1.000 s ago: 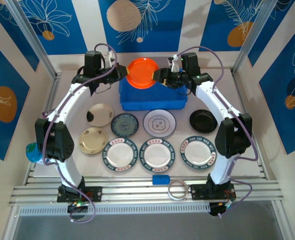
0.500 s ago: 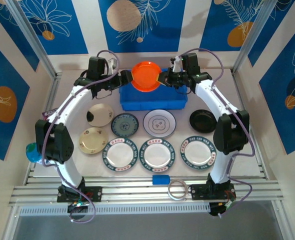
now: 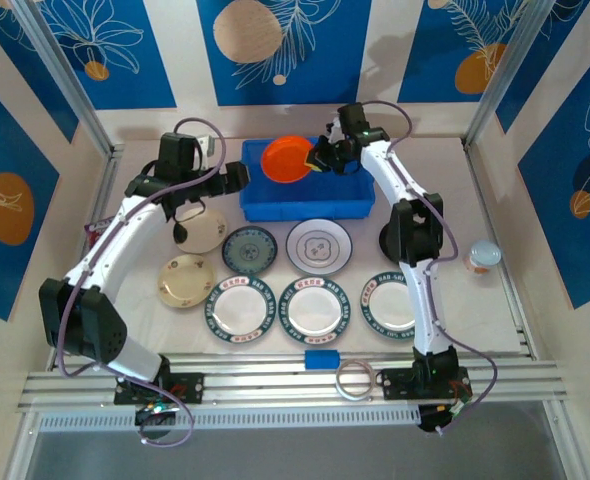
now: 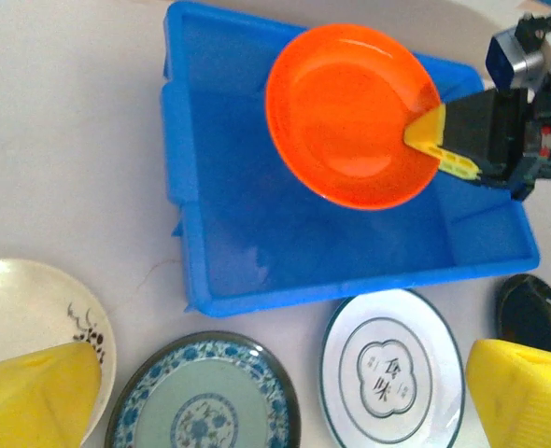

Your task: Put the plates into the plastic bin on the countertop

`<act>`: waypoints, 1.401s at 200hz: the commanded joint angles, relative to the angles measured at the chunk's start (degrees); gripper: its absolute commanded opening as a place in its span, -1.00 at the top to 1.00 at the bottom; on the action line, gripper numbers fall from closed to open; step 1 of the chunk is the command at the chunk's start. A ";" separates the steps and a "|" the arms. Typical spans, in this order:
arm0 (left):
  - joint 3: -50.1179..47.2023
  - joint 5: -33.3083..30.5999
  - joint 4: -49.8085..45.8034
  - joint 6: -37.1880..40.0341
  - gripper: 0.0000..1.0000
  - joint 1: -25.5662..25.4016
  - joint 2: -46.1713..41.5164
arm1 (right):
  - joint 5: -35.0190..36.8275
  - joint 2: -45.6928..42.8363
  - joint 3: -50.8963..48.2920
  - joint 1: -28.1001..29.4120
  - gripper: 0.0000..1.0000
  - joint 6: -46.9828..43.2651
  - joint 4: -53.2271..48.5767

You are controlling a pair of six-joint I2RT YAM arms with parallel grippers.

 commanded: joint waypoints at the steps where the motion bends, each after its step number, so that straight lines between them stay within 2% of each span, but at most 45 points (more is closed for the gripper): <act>1: -1.46 -1.85 -0.36 2.67 -0.99 0.34 -1.27 | -0.52 4.26 6.49 1.52 1.00 -0.14 -4.82; 37: -3.57 -2.20 0.75 2.56 -0.99 0.43 -0.81 | 0.82 10.21 12.85 2.89 1.00 -0.25 -7.19; 95: -5.69 -1.35 2.26 2.08 -0.99 0.50 -0.37 | 0.58 11.93 11.43 3.92 1.00 -0.18 -3.90; 172: -6.62 -1.10 2.89 1.55 -0.99 0.42 0.00 | 1.66 14.07 12.12 5.02 1.00 -0.26 -5.05; 230: -6.77 -0.85 3.18 1.47 -0.99 0.46 0.40 | 3.83 13.77 12.54 4.81 0.51 -1.04 -6.59; 280: -7.06 -0.31 3.99 1.24 -0.99 0.47 0.60 | 5.40 12.46 12.80 4.21 0.35 -1.89 -7.62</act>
